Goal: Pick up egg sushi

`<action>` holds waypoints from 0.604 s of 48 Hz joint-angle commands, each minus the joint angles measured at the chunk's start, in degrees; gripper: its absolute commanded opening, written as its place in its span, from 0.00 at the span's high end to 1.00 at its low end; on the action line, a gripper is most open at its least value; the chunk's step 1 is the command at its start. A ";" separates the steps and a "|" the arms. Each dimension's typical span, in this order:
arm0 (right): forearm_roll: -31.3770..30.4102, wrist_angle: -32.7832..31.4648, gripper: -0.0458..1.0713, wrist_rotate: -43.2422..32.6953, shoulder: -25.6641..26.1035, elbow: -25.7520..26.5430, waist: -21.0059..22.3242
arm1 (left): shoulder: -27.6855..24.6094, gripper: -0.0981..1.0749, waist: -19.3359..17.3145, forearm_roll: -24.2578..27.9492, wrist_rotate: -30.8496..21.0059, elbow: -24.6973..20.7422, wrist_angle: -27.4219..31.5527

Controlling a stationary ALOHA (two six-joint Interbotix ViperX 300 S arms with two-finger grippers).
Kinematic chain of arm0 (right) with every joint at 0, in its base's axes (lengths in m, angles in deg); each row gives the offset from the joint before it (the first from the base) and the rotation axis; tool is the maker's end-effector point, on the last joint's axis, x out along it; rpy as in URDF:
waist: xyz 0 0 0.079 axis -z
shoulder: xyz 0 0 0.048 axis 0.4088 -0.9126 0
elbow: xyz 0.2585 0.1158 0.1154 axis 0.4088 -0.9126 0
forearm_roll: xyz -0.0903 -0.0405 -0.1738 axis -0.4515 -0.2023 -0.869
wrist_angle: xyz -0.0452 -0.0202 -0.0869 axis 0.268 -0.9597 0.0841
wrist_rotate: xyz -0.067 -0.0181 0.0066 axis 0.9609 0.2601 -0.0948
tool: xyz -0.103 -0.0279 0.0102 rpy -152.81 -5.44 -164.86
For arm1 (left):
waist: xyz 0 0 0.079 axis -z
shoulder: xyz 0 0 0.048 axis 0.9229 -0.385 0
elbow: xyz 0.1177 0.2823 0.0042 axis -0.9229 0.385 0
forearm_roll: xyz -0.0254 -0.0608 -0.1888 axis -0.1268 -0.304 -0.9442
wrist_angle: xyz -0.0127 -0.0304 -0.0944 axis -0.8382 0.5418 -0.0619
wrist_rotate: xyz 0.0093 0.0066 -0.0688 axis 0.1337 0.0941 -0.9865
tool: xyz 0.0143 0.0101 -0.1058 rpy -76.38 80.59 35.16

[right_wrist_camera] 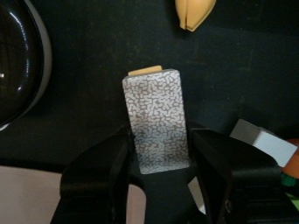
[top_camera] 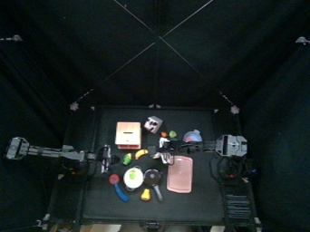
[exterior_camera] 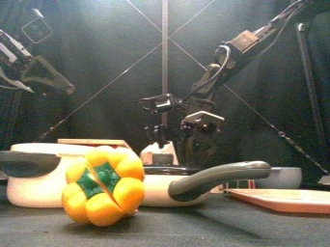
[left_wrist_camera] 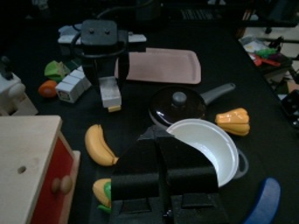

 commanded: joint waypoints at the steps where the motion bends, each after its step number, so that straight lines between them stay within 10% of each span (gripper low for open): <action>1: 0.53 0.35 0.33 -0.09 3.34 1.49 0.09 | 0.53 0.92 -0.97 0.09 0.00 -0.62 2.46; 29: 1.76 -0.44 0.33 -0.26 4.22 3.16 0.00 | 3.43 0.92 -5.27 -1.49 -0.18 0.18 3.34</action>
